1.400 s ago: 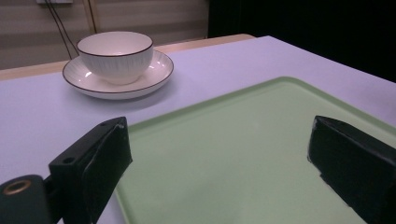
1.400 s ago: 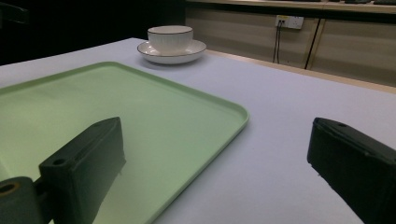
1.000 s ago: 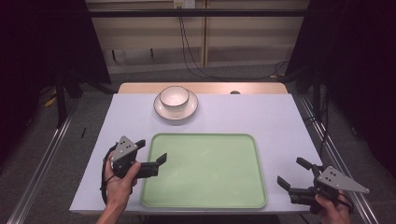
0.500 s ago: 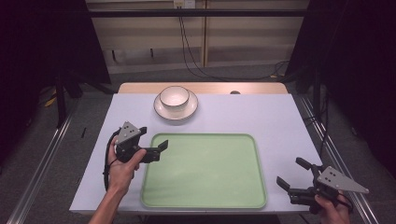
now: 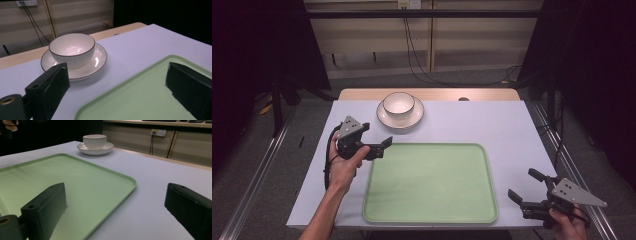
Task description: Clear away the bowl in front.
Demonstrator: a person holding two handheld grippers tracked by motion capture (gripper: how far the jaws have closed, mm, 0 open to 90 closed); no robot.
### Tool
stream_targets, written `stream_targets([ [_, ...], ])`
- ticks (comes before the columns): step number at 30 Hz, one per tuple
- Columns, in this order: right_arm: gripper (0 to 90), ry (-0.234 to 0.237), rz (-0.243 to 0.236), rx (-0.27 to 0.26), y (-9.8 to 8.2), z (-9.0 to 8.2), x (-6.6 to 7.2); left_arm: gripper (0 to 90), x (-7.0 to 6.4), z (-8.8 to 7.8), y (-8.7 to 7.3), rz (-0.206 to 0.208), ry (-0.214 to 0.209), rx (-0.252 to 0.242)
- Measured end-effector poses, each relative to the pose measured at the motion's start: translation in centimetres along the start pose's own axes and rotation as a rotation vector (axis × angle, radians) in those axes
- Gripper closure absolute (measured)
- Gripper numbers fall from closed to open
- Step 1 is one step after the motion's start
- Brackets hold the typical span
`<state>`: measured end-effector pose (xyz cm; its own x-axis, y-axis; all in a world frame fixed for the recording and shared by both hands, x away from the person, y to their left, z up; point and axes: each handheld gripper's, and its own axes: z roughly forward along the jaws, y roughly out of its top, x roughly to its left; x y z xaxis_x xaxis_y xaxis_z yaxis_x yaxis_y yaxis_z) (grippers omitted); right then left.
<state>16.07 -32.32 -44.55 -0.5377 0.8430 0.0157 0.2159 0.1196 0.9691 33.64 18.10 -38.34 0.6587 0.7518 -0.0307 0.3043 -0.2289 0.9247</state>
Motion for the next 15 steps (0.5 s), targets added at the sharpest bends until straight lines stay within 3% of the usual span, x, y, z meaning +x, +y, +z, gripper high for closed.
stream_targets([
  [2,3.7,0.0,0.003,0.001,0.0,0.0,0.0,4.1,0.5,0.1,0.6,-0.01,-0.023,-0.02],
  [6,3.7,0.0,0.003,-0.005,0.0,0.0,0.1,3.5,0.8,0.4,1.3,-0.007,-0.01,-0.016],
  [7,3.7,0.0,0.002,-0.007,0.0,0.0,0.1,3.5,0.9,0.6,1.5,-0.032,-0.016,-0.019],
  [8,3.7,0.001,0.003,-0.006,0.0,0.0,0.1,2.8,1.2,0.9,1.8,-0.046,-0.028,0.003],
  [10,3.7,0.002,0.004,-0.006,0.0,0.0,0.1,2.6,1.3,1.3,2.1,-0.042,-0.014,0.01],
  [12,3.7,0.002,0.002,-0.008,0.0,0.0,0.1,2.0,1.7,1.6,2.3,-0.068,-0.02,0.004],
  [15,3.7,0.003,0.003,-0.005,0.0,-0.1,0.0,1.9,2.1,2.3,2.6,-0.059,-0.006,0.025],
])
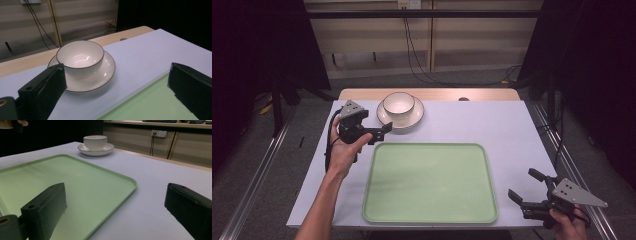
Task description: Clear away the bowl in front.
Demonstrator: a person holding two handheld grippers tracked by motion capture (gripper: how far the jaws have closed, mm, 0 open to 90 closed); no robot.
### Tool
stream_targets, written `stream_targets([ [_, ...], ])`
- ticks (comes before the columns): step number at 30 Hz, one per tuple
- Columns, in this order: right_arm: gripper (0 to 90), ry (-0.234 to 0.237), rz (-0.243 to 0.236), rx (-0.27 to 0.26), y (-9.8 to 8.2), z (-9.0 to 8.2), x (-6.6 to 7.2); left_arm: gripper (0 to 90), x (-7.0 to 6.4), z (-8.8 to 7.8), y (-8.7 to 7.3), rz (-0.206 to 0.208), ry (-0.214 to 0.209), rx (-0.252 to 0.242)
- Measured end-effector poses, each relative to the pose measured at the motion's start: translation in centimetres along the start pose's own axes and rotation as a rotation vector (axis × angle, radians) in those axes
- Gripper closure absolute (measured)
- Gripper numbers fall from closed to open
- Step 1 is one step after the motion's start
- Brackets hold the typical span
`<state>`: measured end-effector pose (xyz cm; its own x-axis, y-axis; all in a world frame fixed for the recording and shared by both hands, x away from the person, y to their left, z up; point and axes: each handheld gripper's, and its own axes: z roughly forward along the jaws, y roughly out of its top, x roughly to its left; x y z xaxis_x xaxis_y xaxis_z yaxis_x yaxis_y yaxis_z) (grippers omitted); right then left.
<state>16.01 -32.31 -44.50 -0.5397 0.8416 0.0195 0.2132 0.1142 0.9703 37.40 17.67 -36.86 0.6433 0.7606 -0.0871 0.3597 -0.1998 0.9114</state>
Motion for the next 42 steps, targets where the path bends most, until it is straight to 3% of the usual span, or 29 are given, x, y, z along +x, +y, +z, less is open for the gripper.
stream_targets([
  [4,3.7,0.001,0.002,0.005,0.0,0.0,-0.1,2.7,0.4,0.7,0.4,0.013,0.01,0.022],
  [6,3.7,0.003,0.003,-0.001,0.0,0.0,0.0,4.5,0.7,1.2,0.6,0.018,-0.007,0.024],
  [12,3.7,0.005,0.009,-0.006,0.0,0.0,-0.1,4.1,1.7,3.0,1.4,0.002,0.032,0.047],
  [14,3.7,-0.001,0.01,-0.006,0.0,0.0,0.0,3.4,2.1,3.5,1.6,0.001,0.02,0.065],
  [19,3.7,0.001,0.009,-0.008,0.0,0.0,0.0,2.9,2.8,4.2,2.0,0.0,0.039,0.074],
  [22,3.7,0.007,0.013,-0.003,0.0,-0.1,0.0,2.5,3.6,4.5,2.1,-0.018,0.062,0.074],
  [23,3.7,0.01,0.014,-0.009,0.0,-0.1,0.0,2.9,4.0,5.0,2.3,-0.026,0.106,0.081],
  [29,3.7,0.013,0.001,-0.011,0.0,0.0,0.0,3.5,5.2,5.9,2.7,-0.056,0.105,0.086],
  [32,3.7,0.012,0.007,-0.009,0.0,0.0,0.0,5.7,5.7,6.3,3.0,-0.076,0.102,0.131],
  [40,3.5,0.008,0.006,-0.011,0.0,-0.1,0.0,6.5,6.3,7.4,3.8,-0.074,0.121,0.12],
  [42,3.5,0.017,0.005,-0.011,0.0,-0.1,0.0,8.3,6.4,7.7,3.9,-0.07,0.111,0.142],
])
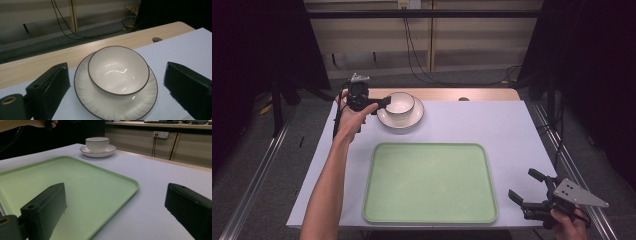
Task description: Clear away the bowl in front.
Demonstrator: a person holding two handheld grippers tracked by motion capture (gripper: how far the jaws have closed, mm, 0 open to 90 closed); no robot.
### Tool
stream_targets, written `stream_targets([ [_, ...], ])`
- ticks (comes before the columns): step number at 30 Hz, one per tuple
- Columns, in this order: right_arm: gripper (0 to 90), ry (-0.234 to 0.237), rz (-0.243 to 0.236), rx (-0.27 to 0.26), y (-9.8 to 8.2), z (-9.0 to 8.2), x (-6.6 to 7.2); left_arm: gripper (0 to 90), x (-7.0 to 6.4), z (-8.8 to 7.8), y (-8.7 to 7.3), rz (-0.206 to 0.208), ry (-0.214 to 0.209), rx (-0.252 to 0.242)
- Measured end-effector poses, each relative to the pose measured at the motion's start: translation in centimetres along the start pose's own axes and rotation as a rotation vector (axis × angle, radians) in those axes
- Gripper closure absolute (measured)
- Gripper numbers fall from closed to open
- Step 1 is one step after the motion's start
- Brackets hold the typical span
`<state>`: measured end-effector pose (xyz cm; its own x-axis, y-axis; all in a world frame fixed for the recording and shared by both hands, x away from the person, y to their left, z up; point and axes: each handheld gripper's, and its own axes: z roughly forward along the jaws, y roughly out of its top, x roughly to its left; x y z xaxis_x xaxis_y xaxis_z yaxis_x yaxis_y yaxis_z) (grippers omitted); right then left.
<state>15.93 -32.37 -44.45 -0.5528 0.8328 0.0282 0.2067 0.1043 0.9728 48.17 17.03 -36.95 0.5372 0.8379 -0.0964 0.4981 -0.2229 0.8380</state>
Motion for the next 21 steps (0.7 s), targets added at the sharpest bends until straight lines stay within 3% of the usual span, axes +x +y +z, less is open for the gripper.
stream_targets([
  [3,3.5,-0.001,0.002,-0.001,0.0,0.0,0.0,10.9,-0.2,0.8,0.0,0.021,0.0,0.033],
  [6,3.5,-0.005,0.0,-0.003,0.0,0.0,0.0,11.0,-0.3,1.2,-0.1,0.033,0.004,0.032],
  [7,3.5,0.002,0.0,0.0,0.0,0.0,0.0,11.4,-0.1,1.8,-0.3,0.011,-0.02,0.033],
  [10,3.5,0.003,-0.001,0.0,0.0,0.0,0.0,11.3,0.1,2.5,-0.5,-0.004,-0.024,0.03],
  [11,3.5,0.003,0.009,0.003,0.0,0.0,0.1,10.7,0.0,3.4,-0.7,-0.001,-0.015,0.058],
  [14,3.5,0.008,0.004,0.004,0.0,0.1,0.1,10.6,0.2,3.9,-0.8,0.024,0.01,0.086],
  [16,3.5,0.008,0.005,0.002,-0.1,0.2,0.1,10.5,0.5,4.4,-0.8,-0.006,0.001,0.1],
  [21,3.5,0.016,0.001,0.005,-0.1,0.2,0.1,9.3,1.3,6.0,-1.1,0.013,0.031,0.216],
])
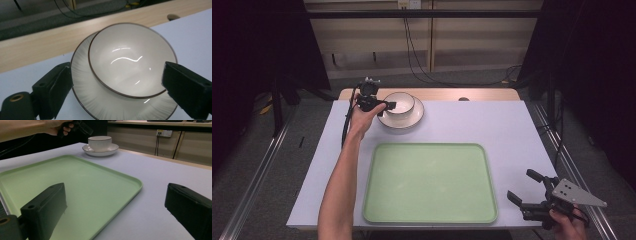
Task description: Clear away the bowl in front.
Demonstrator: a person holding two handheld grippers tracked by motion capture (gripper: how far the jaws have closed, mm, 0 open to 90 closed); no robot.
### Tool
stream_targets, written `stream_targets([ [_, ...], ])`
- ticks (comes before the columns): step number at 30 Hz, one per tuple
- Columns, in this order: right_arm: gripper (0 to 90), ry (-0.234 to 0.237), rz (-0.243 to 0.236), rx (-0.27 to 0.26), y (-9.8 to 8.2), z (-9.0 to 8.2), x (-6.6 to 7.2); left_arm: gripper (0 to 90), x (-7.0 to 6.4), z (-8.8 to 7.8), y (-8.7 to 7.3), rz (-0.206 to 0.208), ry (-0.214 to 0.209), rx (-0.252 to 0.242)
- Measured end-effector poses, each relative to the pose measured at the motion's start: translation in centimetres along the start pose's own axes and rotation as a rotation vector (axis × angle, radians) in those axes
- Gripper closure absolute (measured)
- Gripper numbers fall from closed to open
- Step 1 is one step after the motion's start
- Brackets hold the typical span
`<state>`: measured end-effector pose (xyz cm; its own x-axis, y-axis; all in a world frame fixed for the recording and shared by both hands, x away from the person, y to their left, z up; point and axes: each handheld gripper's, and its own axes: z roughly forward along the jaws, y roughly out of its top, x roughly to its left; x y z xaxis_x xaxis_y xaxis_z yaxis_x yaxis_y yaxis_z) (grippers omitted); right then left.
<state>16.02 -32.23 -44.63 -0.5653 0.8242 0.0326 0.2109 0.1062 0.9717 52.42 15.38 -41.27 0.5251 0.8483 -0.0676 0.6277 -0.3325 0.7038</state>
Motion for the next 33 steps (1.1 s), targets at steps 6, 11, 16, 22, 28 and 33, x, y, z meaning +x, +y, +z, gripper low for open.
stream_targets([
  [6,3.5,0.01,0.002,0.006,-0.1,0.0,0.0,9.3,0.5,1.7,-0.4,-0.039,0.004,0.051],
  [11,3.5,0.012,0.013,0.003,-0.1,0.0,0.1,11.8,0.5,2.4,-0.6,-0.063,0.034,0.05],
  [16,3.6,0.018,0.0,0.001,-0.1,0.0,0.1,19.4,0.2,2.8,-0.2,-0.067,0.045,0.059],
  [22,3.6,0.012,0.0,0.0,0.0,0.0,0.1,29.9,0.8,3.7,0.8,-0.057,0.064,0.104],
  [28,3.6,0.02,0.002,0.001,-0.1,-0.1,0.0,40.1,1.0,4.6,0.5,-0.093,0.062,0.113],
  [33,3.5,0.014,0.003,-0.003,-0.1,-0.2,0.0,49.2,0.9,5.0,0.3,-0.102,0.075,0.134],
])
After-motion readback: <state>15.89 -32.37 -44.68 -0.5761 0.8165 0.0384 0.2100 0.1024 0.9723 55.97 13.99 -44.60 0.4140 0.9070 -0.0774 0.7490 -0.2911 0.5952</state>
